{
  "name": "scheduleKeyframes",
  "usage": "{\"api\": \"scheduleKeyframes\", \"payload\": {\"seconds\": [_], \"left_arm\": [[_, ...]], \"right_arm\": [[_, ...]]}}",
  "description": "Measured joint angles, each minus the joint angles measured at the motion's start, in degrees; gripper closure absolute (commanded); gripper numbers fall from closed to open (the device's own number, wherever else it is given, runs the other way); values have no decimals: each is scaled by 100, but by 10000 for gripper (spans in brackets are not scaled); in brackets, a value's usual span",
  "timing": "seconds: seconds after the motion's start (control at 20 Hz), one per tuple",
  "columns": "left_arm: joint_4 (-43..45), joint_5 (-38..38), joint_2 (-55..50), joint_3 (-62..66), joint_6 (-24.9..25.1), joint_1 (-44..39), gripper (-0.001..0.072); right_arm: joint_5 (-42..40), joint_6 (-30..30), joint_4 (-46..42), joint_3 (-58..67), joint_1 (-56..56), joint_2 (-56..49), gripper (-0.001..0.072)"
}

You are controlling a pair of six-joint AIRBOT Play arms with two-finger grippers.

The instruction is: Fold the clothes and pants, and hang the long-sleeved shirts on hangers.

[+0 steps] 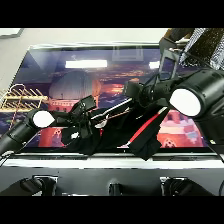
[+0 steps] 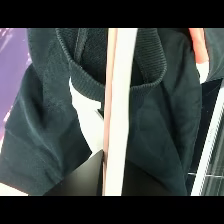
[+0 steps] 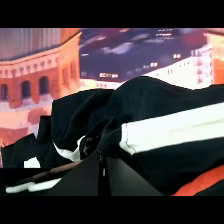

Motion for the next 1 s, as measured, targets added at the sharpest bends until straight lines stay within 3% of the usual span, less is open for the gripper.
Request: {"api": "scheduleKeyframes", "payload": {"seconds": [0.25, 0.35, 0.45, 0.8, 1.0], "left_arm": [[11, 24, -48, 2, -68, -2, 668], [-22, 66, -55, 2, -103, -2, 668], [-26, 81, -55, 7, -103, -2, 667], [13, 35, -55, 7, -59, -2, 667], [15, 92, -55, 7, -50, -2, 667]], "right_arm": [[304, -83, 24, 0, 0, 131, 636], [415, -127, 101, 0, 2, 149, 410], [459, -151, 87, 0, 9, 157, 295], [531, -160, -509, 0, -59, 470, 280], [820, 24, -938, 2, -890, 820, 274]]}}
